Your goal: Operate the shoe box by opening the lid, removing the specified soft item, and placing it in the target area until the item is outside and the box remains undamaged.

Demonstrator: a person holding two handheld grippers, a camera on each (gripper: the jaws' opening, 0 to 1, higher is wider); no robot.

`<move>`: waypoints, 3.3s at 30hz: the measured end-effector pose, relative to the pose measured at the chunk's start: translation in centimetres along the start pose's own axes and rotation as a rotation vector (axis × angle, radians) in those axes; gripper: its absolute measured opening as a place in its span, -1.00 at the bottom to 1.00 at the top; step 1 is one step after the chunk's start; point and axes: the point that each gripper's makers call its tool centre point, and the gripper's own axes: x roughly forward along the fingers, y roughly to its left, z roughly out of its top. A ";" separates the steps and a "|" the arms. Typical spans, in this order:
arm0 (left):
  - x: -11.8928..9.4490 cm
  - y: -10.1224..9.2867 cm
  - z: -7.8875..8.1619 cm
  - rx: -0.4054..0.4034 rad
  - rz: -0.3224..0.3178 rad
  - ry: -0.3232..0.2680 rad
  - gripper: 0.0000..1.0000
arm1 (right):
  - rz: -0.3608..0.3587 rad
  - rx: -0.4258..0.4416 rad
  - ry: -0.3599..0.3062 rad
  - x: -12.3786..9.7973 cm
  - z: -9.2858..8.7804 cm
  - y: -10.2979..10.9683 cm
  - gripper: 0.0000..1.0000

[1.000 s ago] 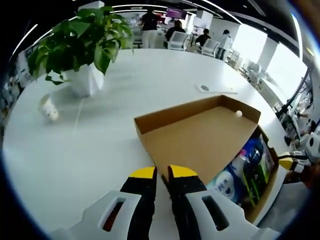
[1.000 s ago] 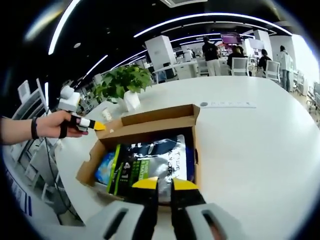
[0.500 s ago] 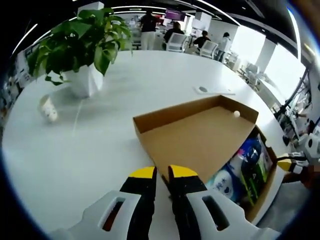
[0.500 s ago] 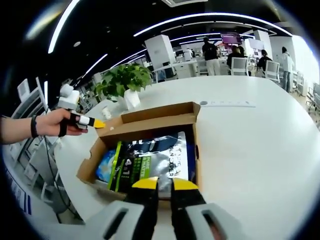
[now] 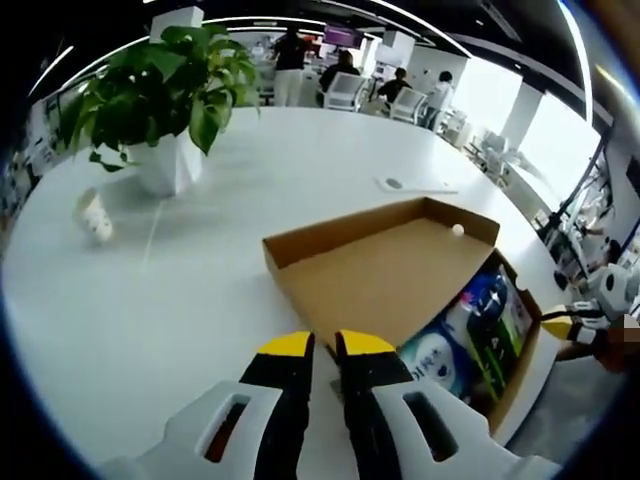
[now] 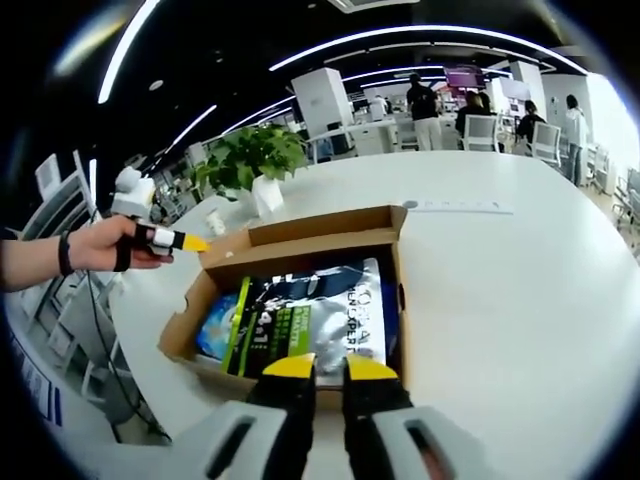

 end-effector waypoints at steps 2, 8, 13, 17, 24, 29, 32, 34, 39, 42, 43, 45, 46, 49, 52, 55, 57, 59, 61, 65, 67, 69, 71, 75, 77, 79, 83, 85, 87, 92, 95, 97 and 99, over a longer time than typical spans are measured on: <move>-0.2 0.2 -0.1 -0.006 -0.008 -0.002 -0.80 | -0.004 0.000 -0.003 -0.2 0.0 0.1 -0.89; -1.6 0.1 -1.1 -0.008 -0.024 -0.014 -0.77 | -0.009 -0.001 0.003 -0.4 -0.2 0.3 -0.86; -3.4 -0.5 -2.0 0.006 -0.039 -0.035 -0.74 | -0.018 -0.005 0.004 -0.6 -0.1 0.5 -0.82; -4.9 -1.5 -2.4 0.012 -0.068 -0.058 -0.69 | -0.022 -0.006 0.006 -0.5 0.1 0.5 -0.78; -6.2 -6.3 -2.3 -0.023 -0.227 -0.108 -0.51 | -0.037 -0.015 0.008 -0.3 0.7 -0.3 -0.72; -5.8 -9.9 -2.9 -0.063 -0.295 -0.109 -0.48 | -0.026 -0.028 0.020 0.3 1.0 -0.7 -0.70; -5.2 -11.8 -3.7 -0.070 -0.305 -0.096 -0.49 | 0.001 -0.059 0.043 0.9 1.1 -0.3 -0.68; -4.8 -12.9 -4.0 -0.102 -0.312 -0.096 -0.50 | 0.010 -0.071 0.055 1.2 1.1 -0.4 -0.65; -3.6 -15.4 -4.4 -0.132 -0.319 -0.094 -0.49 | 0.038 -0.112 0.068 1.7 1.4 -0.4 -0.60; -2.3 -16.2 -5.6 -0.122 -0.301 -0.044 -0.49 | 0.046 -0.112 0.066 1.8 1.5 -0.5 -0.59; -2.0 -16.3 -5.9 -0.124 -0.296 -0.036 -0.49 | 0.048 -0.114 0.068 1.7 1.5 -0.5 -0.58; -1.3 -16.5 -6.6 -0.126 -0.287 -0.009 -0.49 | 0.056 -0.119 0.067 1.7 1.5 -0.5 -0.58; -0.9 -16.5 -7.0 -0.132 -0.275 0.004 -0.49 | 0.064 -0.120 0.066 1.6 1.5 -0.4 -0.58; -0.3 -16.5 -7.8 -0.144 -0.262 0.032 -0.49 | 0.068 -0.123 0.061 1.5 1.6 -0.5 -0.58; 0.4 -16.3 -8.5 -0.152 -0.245 0.059 -0.50 | 0.074 -0.114 0.052 1.5 1.8 -0.5 -0.58; 1.0 -16.4 -9.0 -0.168 -0.242 0.074 -0.50 | 0.078 -0.112 0.046 1.5 1.7 -0.6 -0.58; 1.4 -16.7 -9.2 -0.181 -0.249 0.085 -0.50 | 0.078 -0.108 0.048 1.4 1.4 -0.7 -0.58; 1.7 -17.0 -9.3 -0.198 -0.260 0.086 -0.52 | 0.078 -0.101 0.053 1.6 1.1 -0.9 -0.58; 2.1 -17.2 -9.5 -0.212 -0.263 0.097 -0.53 | 0.073 -0.098 0.057 1.5 0.9 -1.1 -0.58; 2.3 -17.4 -9.7 -0.226 -0.273 0.108 -0.64 | 0.072 -0.088 0.056 1.5 0.9 -1.3 -0.58; 2.2 -17.3 -9.7 -0.231 -0.277 0.108 -0.69 | 0.073 -0.087 0.058 1.6 0.8 -1.3 -0.58; 2.2 -17.5 -9.4 -0.275 -0.302 0.097 -0.82 | 0.074 -0.086 0.062 1.8 0.8 -1.2 -0.58; 2.3 -17.4 -9.3 -0.271 -0.293 0.099 -0.89 | 0.075 -0.086 0.063 1.9 0.8 -1.2 -0.58; 2.3 -17.2 -9.1 -0.252 -0.282 0.093 -1.00 | 0.074 -0.085 0.066 2.0 0.8 -1.1 -0.58; 2.3 -17.0 -9.0 -0.251 -0.277 0.090 -1.00 | 0.072 -0.080 0.068 2.1 0.7 -1.1 -0.58; 2.3 -16.9 -9.1 -0.252 -0.276 0.087 -1.00 | 0.073 -0.076 0.070 2.2 0.6 -1.1 -0.57; 2.2 -16.4 -9.5 -0.251 -0.268 0.089 -1.00 | 0.073 -0.071 0.070 2.5 0.8 -1.0 -0.57; 2.1 -16.1 -9.8 -0.252 -0.261 0.092 -1.00 | 0.071 -0.077 0.075 2.8 0.8 -0.8 -0.55; 2.0 -16.0 -9.9 -0.260 -0.266 0.090 -1.00 | 0.069 -0.080 0.084 3.1 0.8 -0.7 -0.54; 1.9 -16.2 -9.8 -0.246 -0.270 0.091 -1.00 | 0.084 -0.066 0.095 3.9 0.5 -0.4 -0.55; 1.9 -16.1 -9.8 -0.255 -0.272 0.089 -1.00 | 0.072 -0.024 0.100 4.2 0.4 -0.8 -0.59; 1.9 -16.1 -9.8 -0.258 -0.273 0.087 -1.00 | 0.059 -0.018 0.113 4.3 0.1 -1.3 -0.69; 1.9 -16.1 -9.8 -0.257 -0.274 0.089 -1.00 | 0.064 0.029 0.125 4.4 -0.1 -1.5 -0.77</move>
